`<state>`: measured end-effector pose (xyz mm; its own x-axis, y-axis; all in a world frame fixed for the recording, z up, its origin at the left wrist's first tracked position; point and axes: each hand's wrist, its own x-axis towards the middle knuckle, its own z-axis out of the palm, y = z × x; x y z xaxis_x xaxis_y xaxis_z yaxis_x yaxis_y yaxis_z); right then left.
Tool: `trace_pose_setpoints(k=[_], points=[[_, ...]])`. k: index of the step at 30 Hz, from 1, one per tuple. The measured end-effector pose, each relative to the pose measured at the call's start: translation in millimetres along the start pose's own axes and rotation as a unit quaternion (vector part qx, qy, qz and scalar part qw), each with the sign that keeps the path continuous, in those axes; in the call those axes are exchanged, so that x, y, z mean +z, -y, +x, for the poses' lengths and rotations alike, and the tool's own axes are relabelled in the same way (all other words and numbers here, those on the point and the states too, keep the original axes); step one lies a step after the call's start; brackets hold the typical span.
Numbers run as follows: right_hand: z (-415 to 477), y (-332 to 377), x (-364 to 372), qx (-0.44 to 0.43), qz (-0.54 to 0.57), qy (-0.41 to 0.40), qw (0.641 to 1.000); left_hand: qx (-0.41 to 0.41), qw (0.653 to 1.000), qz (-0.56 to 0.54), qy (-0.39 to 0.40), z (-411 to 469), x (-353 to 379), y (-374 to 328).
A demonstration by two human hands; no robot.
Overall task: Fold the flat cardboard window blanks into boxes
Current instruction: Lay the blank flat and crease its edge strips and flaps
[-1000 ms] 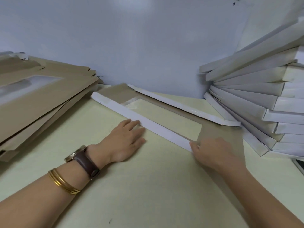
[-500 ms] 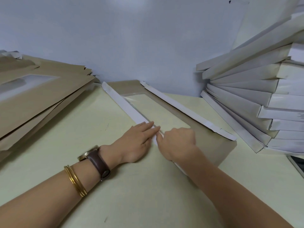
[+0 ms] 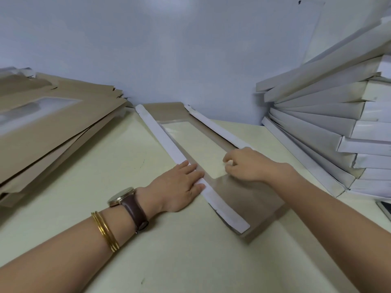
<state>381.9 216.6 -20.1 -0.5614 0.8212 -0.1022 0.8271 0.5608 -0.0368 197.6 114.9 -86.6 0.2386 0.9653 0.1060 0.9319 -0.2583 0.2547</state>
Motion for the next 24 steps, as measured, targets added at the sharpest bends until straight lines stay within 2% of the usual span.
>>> trace_pose_setpoints(k=[6,15,21,24], points=[[18,-32,8,-0.012,0.004,0.027,1.000,0.011,0.999,-0.048,-0.013,-5,-10,6],[30,-53,9,-0.019,0.015,0.049,0.999,-0.035,0.999,-0.025,-0.024,-11,-32,28],[32,-59,28,-0.025,0.024,0.012,0.999,-0.060,0.986,-0.158,0.012,-13,-39,49],[30,-68,34,-0.011,0.024,0.021,0.999,-0.068,0.972,-0.223,0.029,-13,-41,61]])
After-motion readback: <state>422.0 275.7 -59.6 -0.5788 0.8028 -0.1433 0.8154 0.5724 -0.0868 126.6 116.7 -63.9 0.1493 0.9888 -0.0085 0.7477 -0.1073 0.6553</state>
